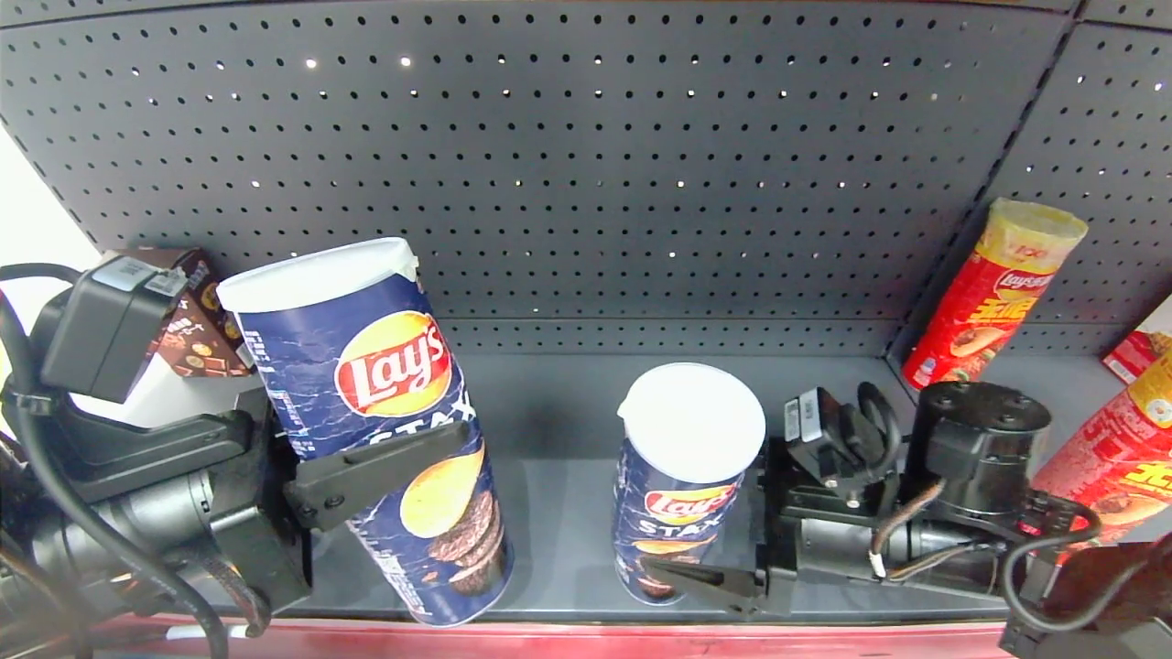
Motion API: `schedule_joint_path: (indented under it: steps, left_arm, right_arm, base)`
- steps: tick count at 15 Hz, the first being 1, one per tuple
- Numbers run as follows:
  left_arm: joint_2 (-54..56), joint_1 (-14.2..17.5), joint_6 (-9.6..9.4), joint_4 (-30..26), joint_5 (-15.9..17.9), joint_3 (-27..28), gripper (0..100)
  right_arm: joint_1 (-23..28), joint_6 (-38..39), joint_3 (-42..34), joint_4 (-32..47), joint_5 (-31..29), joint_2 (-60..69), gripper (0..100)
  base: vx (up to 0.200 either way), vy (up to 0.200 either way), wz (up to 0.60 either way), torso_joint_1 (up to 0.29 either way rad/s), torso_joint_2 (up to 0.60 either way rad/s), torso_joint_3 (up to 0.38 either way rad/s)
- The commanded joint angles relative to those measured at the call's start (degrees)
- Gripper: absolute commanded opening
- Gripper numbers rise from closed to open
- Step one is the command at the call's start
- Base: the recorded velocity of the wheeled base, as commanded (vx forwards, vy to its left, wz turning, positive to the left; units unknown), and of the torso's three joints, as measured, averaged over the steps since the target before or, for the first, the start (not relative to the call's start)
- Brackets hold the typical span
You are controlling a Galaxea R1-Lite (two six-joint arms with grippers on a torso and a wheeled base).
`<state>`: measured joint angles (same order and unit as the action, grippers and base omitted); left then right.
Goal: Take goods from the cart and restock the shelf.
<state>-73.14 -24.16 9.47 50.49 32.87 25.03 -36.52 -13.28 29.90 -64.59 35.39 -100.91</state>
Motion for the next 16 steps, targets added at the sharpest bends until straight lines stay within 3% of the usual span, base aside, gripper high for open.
schedule_joint_path:
  steps: [1,6,10,13,16]
  left_arm:
    - [0.0,0.0,0.02,0.0,0.0,0.0,0]
    - [0.1,-0.2,-0.07,0.0,0.0,-0.1,0]
    - [0.5,-0.3,-0.24,0.0,0.0,0.0,0]
    - [0.5,-0.4,-0.33,0.0,0.0,0.0,0]
    - [0.8,-0.4,-0.42,0.0,0.0,0.1,0]
  right_arm:
    - [2.3,0.0,-5.1,0.0,-0.1,7.4,100]
    - [3.8,0.5,-18.7,0.7,-3.7,25.1,100]
    - [10.5,0.7,-25.6,4.0,-9.2,38.0,100]
    - [15.6,3.2,-29.8,12.5,-10.3,50.8,100]
    - [16.9,5.7,-29.8,28.6,-15.3,65.2,100]
  base:
    - [0.0,0.0,0.0,0.0,0.0,0.0]
    - [0.0,0.0,0.0,0.0,0.0,0.0]
    - [0.0,0.0,0.0,0.0,0.0,0.0]
    - [0.0,0.0,0.0,0.0,0.0,0.0]
    - [0.0,0.0,0.0,0.0,0.0,0.0]
